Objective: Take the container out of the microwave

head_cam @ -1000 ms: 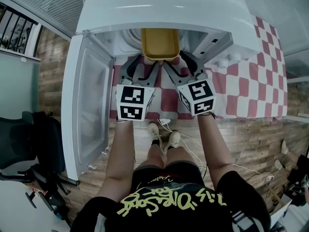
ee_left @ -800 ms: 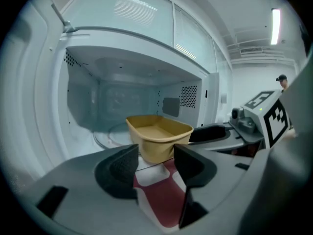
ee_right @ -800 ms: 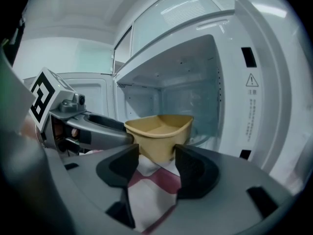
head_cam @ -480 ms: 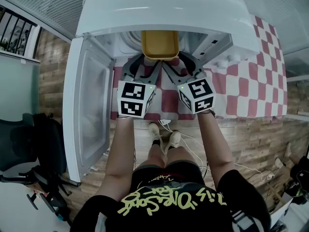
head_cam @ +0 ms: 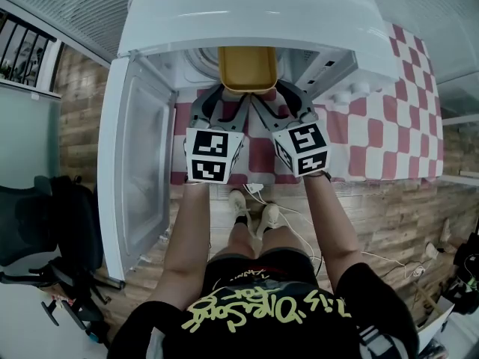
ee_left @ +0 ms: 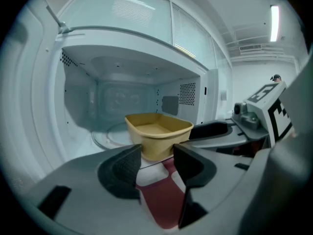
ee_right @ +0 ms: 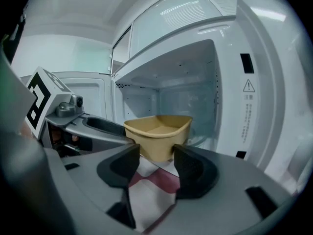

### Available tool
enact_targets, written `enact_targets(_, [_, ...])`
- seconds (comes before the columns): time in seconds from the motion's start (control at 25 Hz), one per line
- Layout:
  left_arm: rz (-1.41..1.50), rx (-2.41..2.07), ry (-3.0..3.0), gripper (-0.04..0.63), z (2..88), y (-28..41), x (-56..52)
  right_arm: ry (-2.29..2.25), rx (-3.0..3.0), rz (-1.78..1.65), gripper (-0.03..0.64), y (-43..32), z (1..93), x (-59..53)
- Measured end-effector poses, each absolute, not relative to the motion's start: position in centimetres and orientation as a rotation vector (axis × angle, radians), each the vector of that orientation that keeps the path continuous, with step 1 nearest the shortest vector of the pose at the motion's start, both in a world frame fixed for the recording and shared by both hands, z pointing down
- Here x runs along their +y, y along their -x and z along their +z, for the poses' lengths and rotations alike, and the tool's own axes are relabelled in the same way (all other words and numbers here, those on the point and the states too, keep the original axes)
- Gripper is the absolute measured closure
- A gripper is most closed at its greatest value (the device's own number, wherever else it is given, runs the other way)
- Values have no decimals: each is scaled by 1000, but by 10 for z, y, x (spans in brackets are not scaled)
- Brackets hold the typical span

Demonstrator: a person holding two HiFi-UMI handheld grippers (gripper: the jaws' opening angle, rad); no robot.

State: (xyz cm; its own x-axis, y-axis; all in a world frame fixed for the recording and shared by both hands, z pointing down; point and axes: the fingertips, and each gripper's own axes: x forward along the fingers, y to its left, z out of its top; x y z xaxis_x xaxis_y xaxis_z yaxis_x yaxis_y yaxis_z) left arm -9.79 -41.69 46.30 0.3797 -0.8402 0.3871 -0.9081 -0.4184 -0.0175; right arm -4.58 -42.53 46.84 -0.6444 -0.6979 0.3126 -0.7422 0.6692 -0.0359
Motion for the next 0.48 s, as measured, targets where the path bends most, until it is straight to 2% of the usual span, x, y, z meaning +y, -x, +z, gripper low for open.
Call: enact_targets(0.48, [473,-1617,-2423,393,449,86,-396,-1184,-2608,208,399,34,454,-404])
